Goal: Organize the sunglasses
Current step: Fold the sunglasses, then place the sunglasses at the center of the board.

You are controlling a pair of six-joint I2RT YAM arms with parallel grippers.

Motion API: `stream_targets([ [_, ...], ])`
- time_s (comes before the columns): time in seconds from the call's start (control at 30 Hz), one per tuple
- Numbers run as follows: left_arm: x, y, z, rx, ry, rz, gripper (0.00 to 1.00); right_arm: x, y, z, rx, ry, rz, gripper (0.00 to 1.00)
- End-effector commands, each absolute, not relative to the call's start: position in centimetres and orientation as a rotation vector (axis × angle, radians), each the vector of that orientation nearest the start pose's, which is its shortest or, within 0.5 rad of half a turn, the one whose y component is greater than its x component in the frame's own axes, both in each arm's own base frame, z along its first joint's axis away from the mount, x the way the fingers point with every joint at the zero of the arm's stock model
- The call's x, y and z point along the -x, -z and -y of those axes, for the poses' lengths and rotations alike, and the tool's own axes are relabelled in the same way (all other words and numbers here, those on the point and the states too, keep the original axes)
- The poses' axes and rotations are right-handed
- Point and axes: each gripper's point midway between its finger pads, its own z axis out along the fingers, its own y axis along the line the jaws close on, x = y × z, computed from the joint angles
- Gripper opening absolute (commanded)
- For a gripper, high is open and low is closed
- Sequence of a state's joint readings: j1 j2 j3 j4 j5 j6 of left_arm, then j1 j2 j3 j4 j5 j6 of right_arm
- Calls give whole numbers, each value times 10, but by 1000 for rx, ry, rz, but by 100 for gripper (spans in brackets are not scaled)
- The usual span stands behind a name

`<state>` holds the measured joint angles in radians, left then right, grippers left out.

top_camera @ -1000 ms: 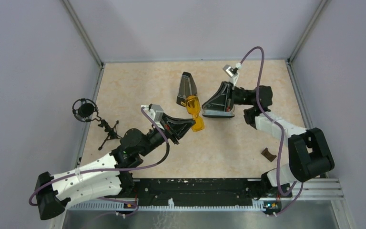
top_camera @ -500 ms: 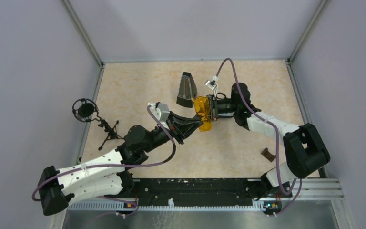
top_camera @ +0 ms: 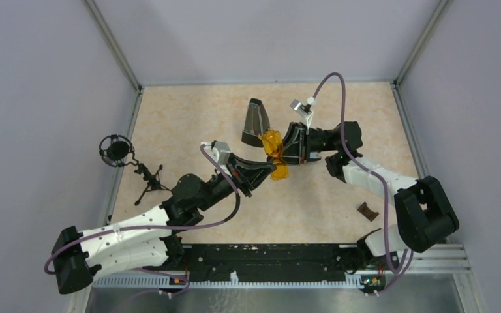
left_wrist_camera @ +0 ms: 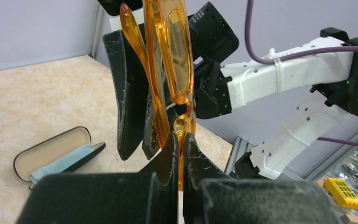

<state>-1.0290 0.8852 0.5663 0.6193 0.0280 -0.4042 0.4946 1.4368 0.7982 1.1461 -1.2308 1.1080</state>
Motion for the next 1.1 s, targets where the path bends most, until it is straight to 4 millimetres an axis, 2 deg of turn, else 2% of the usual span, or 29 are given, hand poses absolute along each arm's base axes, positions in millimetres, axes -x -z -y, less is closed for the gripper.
stream_targets([
  [0.0, -178, -337, 302, -312, 1211, -1311, 0, -182, -309, -300, 1001, -1809, -1420, 25],
  [0.1, -183, -327, 301, -274, 1205, -1346, 0, -184, -309, -299, 1005, -1748, -1421, 27],
  [0.13, -183, -324, 302, -271, 1211, -1347, 0, -191, -306, -300, 978, -1709, -1452, 28],
  [0.27, -184, -317, 302, -238, 1231, -1359, 0, -244, -273, -293, 856, -1336, -1666, 39],
  [0.37, -188, -306, 298, -185, 1229, -1389, 0, -290, -245, -262, 687, -1074, -1809, 45],
  [0.43, -191, -297, 294, -143, 1223, -1410, 0, -319, -231, -230, 516, -954, -1895, 50],
  [0.5, -194, -287, 290, -104, 1208, -1432, 0, -333, -221, -207, 425, -885, -1943, 52],
  [0.6, -202, -267, 282, -18, 1180, -1478, 0, -334, -218, -191, 425, -812, -1956, 52],
  [0.8, -211, -208, 264, 192, 1136, -1595, 0, -313, -223, -188, 536, -789, -1923, 52],
  [0.9, -216, -178, 250, 332, 1098, -1644, 0, -303, -219, -191, 630, -754, -1948, 52],
  [1.07, -222, -137, 232, 536, 1023, -1716, 0, -275, -191, -209, 882, -613, -1985, 55],
])
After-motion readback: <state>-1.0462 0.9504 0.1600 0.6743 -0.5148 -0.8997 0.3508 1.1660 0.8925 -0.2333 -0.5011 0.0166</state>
